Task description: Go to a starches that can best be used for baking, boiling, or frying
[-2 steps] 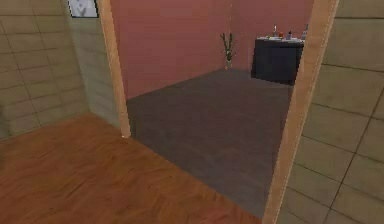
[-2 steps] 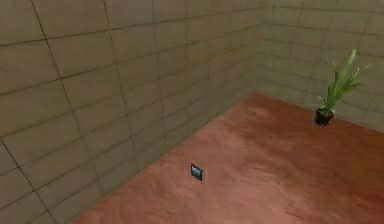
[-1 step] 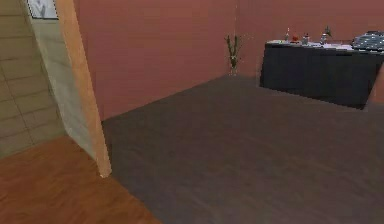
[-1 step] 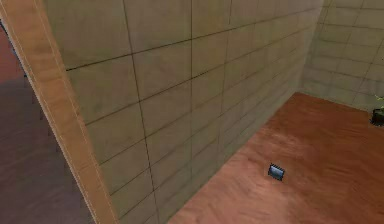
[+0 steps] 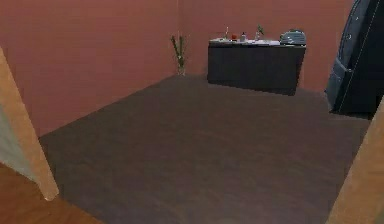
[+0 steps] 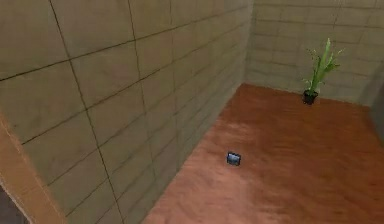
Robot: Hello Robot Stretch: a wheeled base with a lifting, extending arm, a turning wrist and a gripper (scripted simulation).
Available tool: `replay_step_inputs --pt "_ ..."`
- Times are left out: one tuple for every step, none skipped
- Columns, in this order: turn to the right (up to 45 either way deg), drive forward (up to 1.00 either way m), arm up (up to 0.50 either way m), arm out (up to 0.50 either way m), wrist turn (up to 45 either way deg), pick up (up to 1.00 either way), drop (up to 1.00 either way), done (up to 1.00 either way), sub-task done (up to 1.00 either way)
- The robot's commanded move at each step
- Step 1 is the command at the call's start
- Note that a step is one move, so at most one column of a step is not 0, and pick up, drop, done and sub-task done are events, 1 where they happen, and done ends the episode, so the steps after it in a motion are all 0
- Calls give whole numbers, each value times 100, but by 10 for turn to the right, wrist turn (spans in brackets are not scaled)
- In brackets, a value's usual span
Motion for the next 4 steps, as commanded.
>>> replay_step_inputs --pt "30 0 0 0 0 0 0 0 0" --pt "0 90 0 0 0 0 0 0 0" --pt "270 0 0 0 0 0 0 0 0" --pt "0 100 0 0 0 0 0 0 0"
